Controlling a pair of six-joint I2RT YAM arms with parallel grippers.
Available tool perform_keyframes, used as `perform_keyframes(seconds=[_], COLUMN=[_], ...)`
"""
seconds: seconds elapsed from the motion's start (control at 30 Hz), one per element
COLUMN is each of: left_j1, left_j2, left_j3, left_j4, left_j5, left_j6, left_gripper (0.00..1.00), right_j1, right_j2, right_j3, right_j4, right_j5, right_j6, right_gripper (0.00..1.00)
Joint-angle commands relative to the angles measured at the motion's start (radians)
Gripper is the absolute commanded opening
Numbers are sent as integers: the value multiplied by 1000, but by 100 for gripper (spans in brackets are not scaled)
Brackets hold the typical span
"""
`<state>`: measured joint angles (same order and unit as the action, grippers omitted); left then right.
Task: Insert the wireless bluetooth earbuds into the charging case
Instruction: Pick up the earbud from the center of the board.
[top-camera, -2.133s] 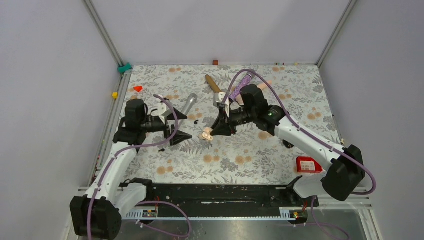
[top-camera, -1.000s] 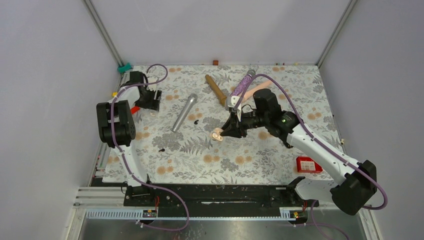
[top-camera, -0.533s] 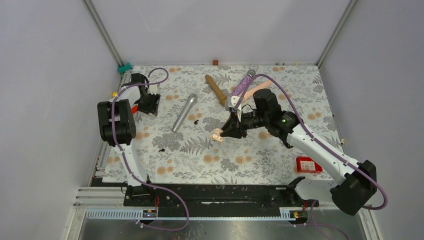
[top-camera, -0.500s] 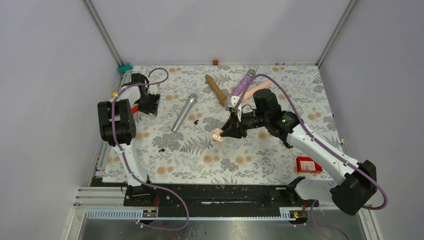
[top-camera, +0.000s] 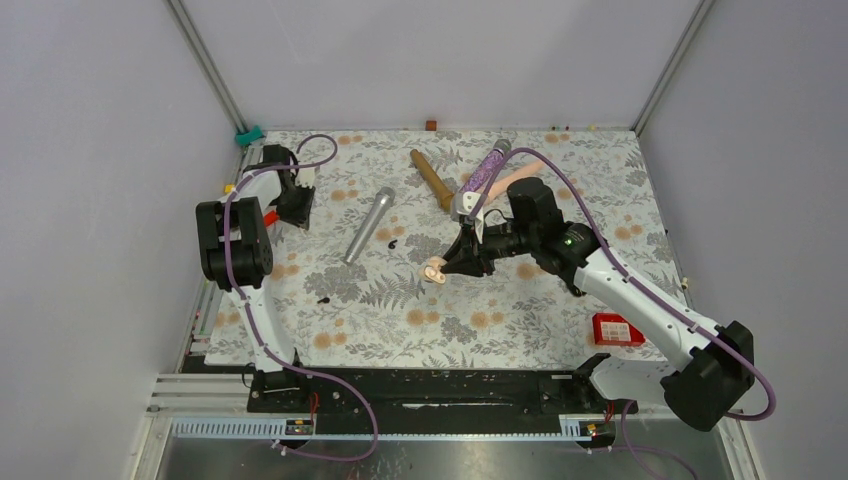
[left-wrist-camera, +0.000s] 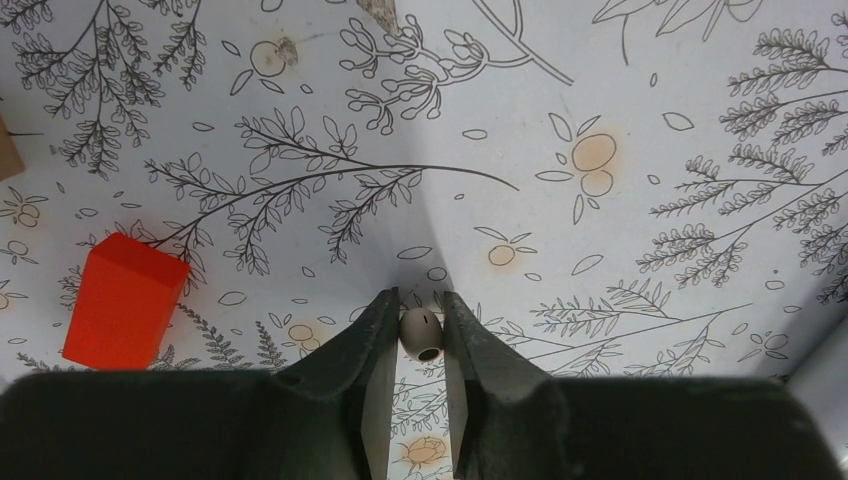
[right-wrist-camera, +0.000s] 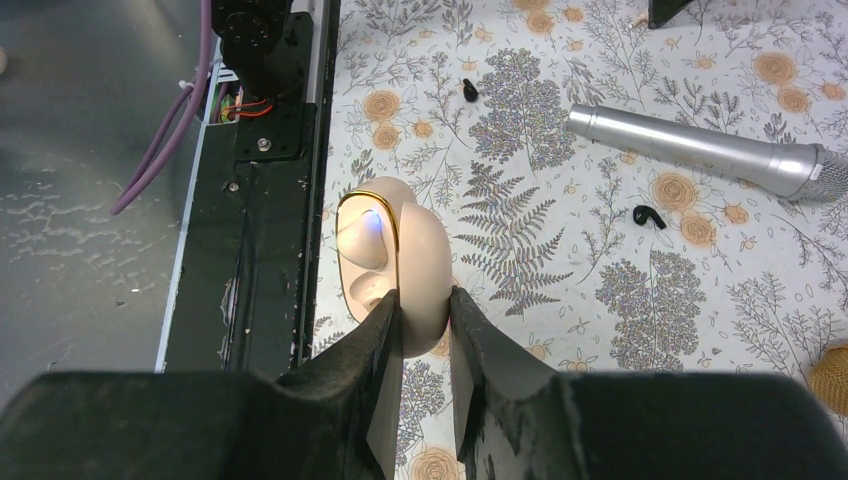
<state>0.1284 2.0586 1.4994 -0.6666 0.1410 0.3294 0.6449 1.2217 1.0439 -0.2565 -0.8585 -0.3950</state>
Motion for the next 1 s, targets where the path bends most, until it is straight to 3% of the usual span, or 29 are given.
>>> perform_keyframes(seconds=[0.0, 0.43, 0.77, 0.97], left_j1=[-3, -122, -362, -562], left_j2=[-25, -171, -278, -201], left_j3=[12, -68, -46, 66], left_j4=[-3, -2, -50, -92], left_j5=[-12, 2, -2, 11], left_j6=[1, -1, -46, -68], left_gripper=[21, 21, 21, 22], right_j1=[-7, -12, -65, -69], right_j2=[-35, -59, -134, -258], right_j3=[2, 5, 63, 16], right_j4=[33, 32, -146, -199], right_j5=[-34, -25, 25, 127], right_j6=[9, 8, -89, -132], right_gripper=[14, 14, 14, 15])
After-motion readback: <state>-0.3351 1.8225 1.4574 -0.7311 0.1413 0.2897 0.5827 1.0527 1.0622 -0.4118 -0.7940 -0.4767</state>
